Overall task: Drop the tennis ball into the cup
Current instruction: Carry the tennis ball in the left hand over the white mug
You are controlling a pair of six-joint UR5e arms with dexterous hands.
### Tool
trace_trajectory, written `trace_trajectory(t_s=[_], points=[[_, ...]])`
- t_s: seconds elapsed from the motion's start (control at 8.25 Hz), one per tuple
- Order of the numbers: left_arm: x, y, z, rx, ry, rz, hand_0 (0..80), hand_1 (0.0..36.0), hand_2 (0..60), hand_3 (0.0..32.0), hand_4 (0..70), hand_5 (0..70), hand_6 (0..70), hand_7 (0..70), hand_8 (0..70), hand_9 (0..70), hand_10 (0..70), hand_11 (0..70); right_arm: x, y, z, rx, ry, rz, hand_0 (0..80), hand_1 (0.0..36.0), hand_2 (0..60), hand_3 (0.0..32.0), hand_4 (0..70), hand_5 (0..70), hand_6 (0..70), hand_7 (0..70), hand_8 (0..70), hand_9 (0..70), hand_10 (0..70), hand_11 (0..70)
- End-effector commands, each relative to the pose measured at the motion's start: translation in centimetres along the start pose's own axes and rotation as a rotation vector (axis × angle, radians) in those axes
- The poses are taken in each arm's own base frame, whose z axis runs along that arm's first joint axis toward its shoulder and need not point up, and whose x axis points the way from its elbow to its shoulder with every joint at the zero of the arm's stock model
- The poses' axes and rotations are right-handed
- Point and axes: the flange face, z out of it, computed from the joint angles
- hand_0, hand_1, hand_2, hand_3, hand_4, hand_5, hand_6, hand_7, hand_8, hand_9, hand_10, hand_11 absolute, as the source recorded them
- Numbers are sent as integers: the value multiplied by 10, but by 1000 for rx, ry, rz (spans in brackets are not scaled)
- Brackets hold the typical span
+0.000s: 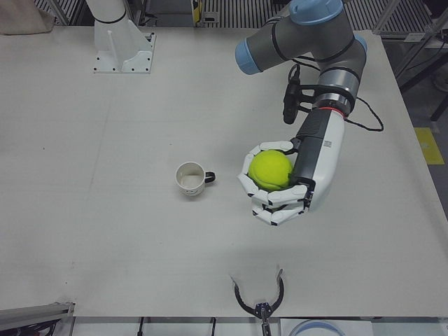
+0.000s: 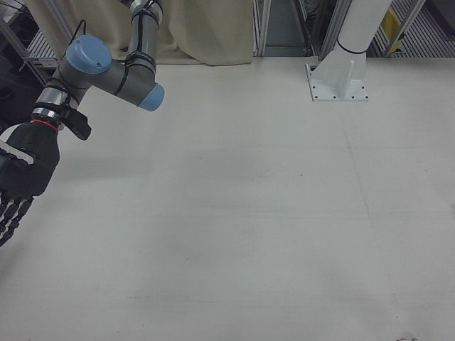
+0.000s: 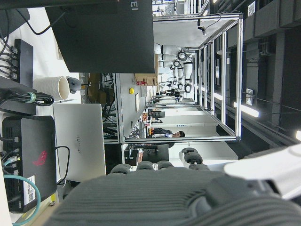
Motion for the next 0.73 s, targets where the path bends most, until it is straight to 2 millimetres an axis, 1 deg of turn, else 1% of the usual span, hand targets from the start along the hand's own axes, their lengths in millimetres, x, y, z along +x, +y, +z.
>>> trace_trajectory(t_s=[0.0,0.12,0.24,0.36,0.48,0.61], points=[[-104,44,12,-58,-176,-50,800,360,366,0,626,374,700,700,678,700,570,700,1,-1,0,1,1,0,0,0,0,0,0,0,0,0,0,0,0,0],[-135,47,12,-62,-224,-58,800,360,283,0,599,346,700,700,679,700,575,700,0,0,0,1,0,0,0,0,0,0,0,0,0,0,0,0,0,0],[-156,46,7,-60,-259,-63,800,360,246,0,583,347,700,700,677,700,577,700,0,0,0,1,0,0,0,0,0,0,0,0,0,0,0,0,0,0],[-178,38,-4,-59,-296,-70,800,360,212,0,569,347,700,700,673,700,576,700,1,-1,0,1,1,0,0,0,0,0,0,0,0,0,0,0,0,0],[-199,22,-21,-51,-330,-74,800,360,211,0,561,363,700,700,671,700,575,700,0,0,0,1,0,0,0,0,0,0,0,0,0,0,0,0,0,0],[-217,20,-27,-56,-360,-81,800,360,190,0,558,340,700,700,669,700,574,700,0,0,0,1,0,0,0,0,0,0,0,0,0,0,0,0,0,0]])
